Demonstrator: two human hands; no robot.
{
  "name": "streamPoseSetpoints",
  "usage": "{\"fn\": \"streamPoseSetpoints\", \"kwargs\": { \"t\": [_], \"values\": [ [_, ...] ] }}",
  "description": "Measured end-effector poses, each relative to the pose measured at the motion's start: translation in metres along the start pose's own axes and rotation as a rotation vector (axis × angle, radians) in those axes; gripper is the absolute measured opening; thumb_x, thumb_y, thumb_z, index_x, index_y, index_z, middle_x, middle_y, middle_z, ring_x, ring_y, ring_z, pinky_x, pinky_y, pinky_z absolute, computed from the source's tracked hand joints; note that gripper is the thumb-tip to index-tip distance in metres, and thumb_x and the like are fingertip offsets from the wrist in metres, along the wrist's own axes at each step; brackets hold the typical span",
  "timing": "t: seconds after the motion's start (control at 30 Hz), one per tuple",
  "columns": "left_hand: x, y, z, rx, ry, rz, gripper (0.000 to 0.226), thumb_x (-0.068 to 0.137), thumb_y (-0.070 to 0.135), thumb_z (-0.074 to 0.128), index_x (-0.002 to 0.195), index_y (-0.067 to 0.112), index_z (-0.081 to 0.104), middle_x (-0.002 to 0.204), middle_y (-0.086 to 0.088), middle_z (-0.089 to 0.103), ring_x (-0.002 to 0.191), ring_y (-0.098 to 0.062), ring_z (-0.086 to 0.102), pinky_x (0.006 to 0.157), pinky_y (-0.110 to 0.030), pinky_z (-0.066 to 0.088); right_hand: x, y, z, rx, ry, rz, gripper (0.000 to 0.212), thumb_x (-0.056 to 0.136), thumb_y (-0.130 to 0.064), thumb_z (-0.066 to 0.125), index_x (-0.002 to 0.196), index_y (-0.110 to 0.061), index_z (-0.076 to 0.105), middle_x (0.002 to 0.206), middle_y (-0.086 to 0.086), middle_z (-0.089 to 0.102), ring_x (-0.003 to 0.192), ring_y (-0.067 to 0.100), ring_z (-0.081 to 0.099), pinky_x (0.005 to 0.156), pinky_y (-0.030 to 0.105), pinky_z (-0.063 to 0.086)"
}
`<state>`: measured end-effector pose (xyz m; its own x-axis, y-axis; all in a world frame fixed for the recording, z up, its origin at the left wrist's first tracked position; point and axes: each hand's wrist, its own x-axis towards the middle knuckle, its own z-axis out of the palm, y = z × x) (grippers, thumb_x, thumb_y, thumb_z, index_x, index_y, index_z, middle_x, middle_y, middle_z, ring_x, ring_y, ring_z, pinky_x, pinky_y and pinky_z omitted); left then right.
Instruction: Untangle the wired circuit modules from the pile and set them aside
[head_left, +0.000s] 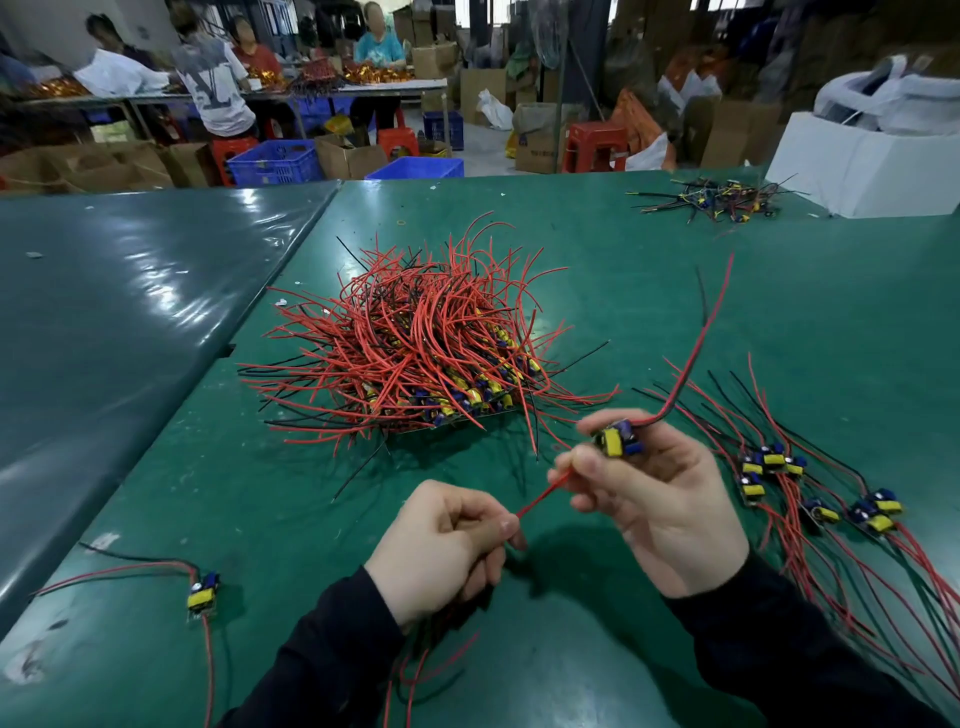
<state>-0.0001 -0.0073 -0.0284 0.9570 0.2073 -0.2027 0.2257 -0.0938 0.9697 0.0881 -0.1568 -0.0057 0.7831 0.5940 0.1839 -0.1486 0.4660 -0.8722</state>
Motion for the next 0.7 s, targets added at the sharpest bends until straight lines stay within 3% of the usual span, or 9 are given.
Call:
{"fn": "streamPoseSetpoints", "kwargs": {
  "t": [0.13, 0.27, 0.43, 0.7],
  "values": [
    [-0.003, 0.004, 0.001, 0.000, -0.104, 0.069, 0.019, 0.095, 0.005, 0.050, 0.084, 0.002, 0.065, 0.051, -0.003, 0.058, 0.031, -0.006, 0.045, 0.034, -0.012, 0.025, 0.011, -0.003, -0.011, 0.084, 0.238, -0.038, 0.019, 0.065, -0.008, 0.064, 0.078, -0.017, 0.074, 0.071, 0.006, 0.072, 0.061, 0.013, 0.069, 0.052, 0.016, 0.051],
    [-0.004, 0.007, 0.000, -0.014, -0.103, 0.163, 0.017, 0.093, 0.005, 0.051, 0.086, 0.001, 0.066, 0.051, -0.003, 0.057, 0.029, -0.007, 0.042, 0.035, -0.010, 0.026, 0.011, 0.000, -0.012, 0.081, 0.206, 0.075, 0.039, 0.065, -0.020, 0.067, 0.103, -0.013, 0.066, 0.080, 0.007, 0.073, 0.071, 0.015, 0.071, 0.058, 0.019, 0.054],
    [-0.006, 0.008, -0.004, -0.014, -0.134, 0.169, 0.019, 0.094, 0.007, 0.050, 0.086, 0.004, 0.066, 0.050, -0.002, 0.057, 0.029, -0.007, 0.042, 0.035, -0.010, 0.026, 0.009, 0.011, -0.009, -0.159, 0.080, 0.206, 0.029, 0.057, -0.035, 0.071, 0.070, -0.009, 0.077, 0.067, 0.006, 0.070, 0.056, 0.011, 0.062, 0.050, 0.017, 0.049],
    [-0.009, 0.010, -0.006, 0.034, -0.261, 0.151, 0.020, 0.093, 0.015, 0.049, 0.092, 0.003, 0.065, 0.049, 0.001, 0.055, 0.031, -0.005, 0.044, 0.037, -0.009, 0.029, 0.008, 0.013, -0.012, -0.557, 0.037, -0.041, 0.031, 0.068, -0.038, 0.068, 0.052, -0.011, 0.070, 0.049, 0.006, 0.063, 0.039, 0.009, 0.053, 0.041, 0.015, 0.039]
  ]
}}
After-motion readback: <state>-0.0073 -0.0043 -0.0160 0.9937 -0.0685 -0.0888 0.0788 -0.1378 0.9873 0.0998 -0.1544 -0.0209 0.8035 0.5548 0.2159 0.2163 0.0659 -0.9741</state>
